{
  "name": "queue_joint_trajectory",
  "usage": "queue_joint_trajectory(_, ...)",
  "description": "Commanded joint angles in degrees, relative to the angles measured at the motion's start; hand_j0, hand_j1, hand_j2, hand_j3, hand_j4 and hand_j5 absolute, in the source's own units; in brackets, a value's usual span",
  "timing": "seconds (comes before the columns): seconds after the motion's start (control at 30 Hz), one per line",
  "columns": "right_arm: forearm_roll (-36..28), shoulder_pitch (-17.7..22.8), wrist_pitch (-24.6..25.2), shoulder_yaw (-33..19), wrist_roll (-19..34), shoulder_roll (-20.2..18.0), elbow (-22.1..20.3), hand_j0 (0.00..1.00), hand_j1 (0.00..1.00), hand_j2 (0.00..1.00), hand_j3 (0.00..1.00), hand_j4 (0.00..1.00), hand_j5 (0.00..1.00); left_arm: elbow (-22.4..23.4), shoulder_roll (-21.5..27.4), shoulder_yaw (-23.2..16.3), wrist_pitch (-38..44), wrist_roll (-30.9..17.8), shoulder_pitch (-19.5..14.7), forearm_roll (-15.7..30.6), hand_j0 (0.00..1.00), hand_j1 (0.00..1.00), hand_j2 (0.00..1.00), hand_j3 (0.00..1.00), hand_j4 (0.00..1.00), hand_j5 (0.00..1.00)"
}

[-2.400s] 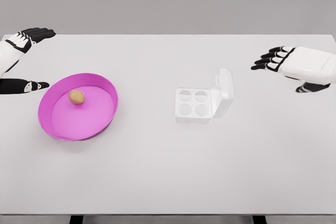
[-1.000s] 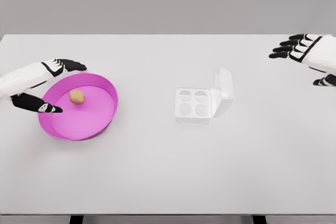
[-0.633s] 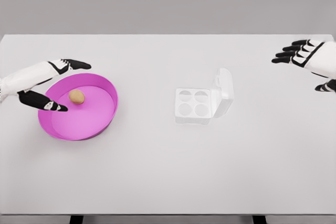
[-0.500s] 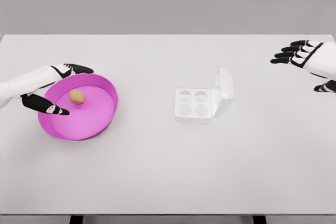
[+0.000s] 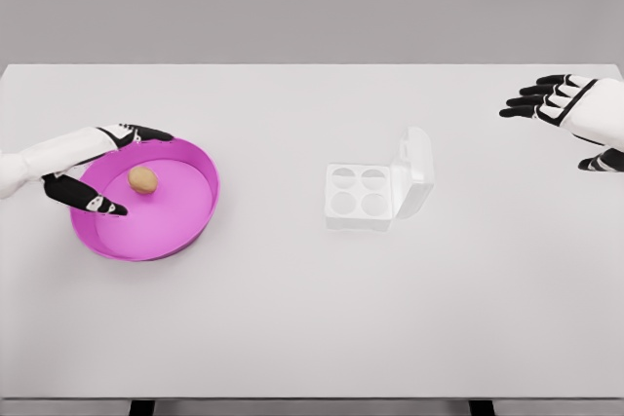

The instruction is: Pack egg into the box and close the box lid

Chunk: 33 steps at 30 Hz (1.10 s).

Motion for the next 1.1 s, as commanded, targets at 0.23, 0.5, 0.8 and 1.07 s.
queue_joint_trajectory(0.23,-0.29,-0.09,0.17,0.39,-0.03,0.12,-0.06,1.00,1.00,1.00,1.00,1.00,1.00,3.02,0.35,-0.80,0.14,0.02,-0.26,0.43,0.98,0.98,0.98,0.98,0.98,0.98)
queue_joint_trajectory(0.5,-0.38,-0.35,0.17,0.74,-0.03,0.21,-0.06,1.00,1.00,1.00,1.00,1.00,1.00,5.39,0.18,-2.83,0.14,0.02,-2.11,-0.10,0.96,0.96,0.96,0.96,0.96,0.96)
queue_joint_trajectory(0.8,-0.38,0.18,0.17,1.18,-0.03,3.90,-0.76,1.00,1.00,1.00,1.00,1.00,1.00,7.59,-0.79,-3.35,0.14,0.02,-2.55,-0.54,0.88,0.88,0.88,0.88,0.88,0.88)
queue_joint_trajectory(1.07,-0.38,0.88,0.17,1.27,-0.03,5.48,-1.11,1.00,1.00,1.00,1.00,1.00,1.00,9.61,-2.90,-3.44,0.14,0.02,-3.60,-2.91,0.87,0.87,0.87,0.87,0.87,0.87)
